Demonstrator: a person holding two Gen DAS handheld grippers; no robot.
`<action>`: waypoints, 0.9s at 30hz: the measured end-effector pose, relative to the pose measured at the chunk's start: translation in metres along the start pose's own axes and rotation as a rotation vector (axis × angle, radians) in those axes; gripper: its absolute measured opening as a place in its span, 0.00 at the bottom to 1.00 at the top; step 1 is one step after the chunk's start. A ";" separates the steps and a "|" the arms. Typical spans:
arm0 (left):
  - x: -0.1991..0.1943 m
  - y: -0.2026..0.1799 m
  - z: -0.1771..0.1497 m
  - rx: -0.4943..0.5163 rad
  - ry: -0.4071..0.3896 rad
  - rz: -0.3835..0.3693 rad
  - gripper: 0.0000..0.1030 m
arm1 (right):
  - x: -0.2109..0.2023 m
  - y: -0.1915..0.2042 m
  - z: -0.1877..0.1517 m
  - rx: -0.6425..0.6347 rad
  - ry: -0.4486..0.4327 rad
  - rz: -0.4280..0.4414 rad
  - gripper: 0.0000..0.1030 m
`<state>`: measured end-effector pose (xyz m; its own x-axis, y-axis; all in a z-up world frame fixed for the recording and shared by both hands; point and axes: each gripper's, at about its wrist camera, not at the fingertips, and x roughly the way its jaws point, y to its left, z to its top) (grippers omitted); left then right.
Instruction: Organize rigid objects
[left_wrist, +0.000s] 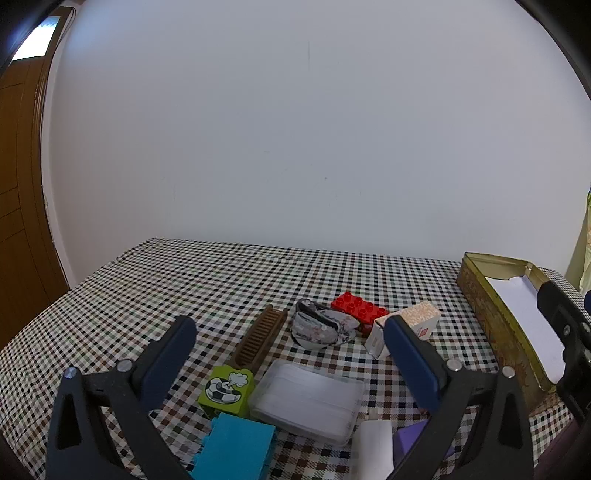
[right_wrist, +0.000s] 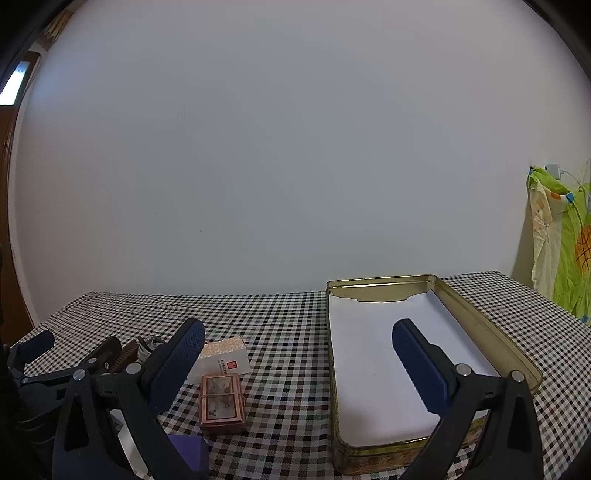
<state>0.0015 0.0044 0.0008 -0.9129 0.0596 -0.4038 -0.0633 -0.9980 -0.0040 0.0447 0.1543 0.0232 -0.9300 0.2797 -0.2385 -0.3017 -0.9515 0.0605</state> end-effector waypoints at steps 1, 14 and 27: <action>0.001 0.000 0.000 -0.001 0.000 0.000 1.00 | 0.000 0.000 0.000 -0.001 -0.001 0.000 0.99; 0.002 0.001 0.000 -0.006 0.007 0.003 1.00 | 0.001 0.010 -0.001 -0.008 0.006 -0.004 0.99; 0.006 0.003 -0.001 -0.017 0.021 0.007 1.00 | 0.003 0.009 -0.001 -0.005 0.011 0.014 0.99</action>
<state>-0.0038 0.0014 -0.0027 -0.9048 0.0526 -0.4225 -0.0503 -0.9986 -0.0168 0.0394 0.1469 0.0218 -0.9317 0.2653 -0.2483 -0.2880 -0.9558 0.0595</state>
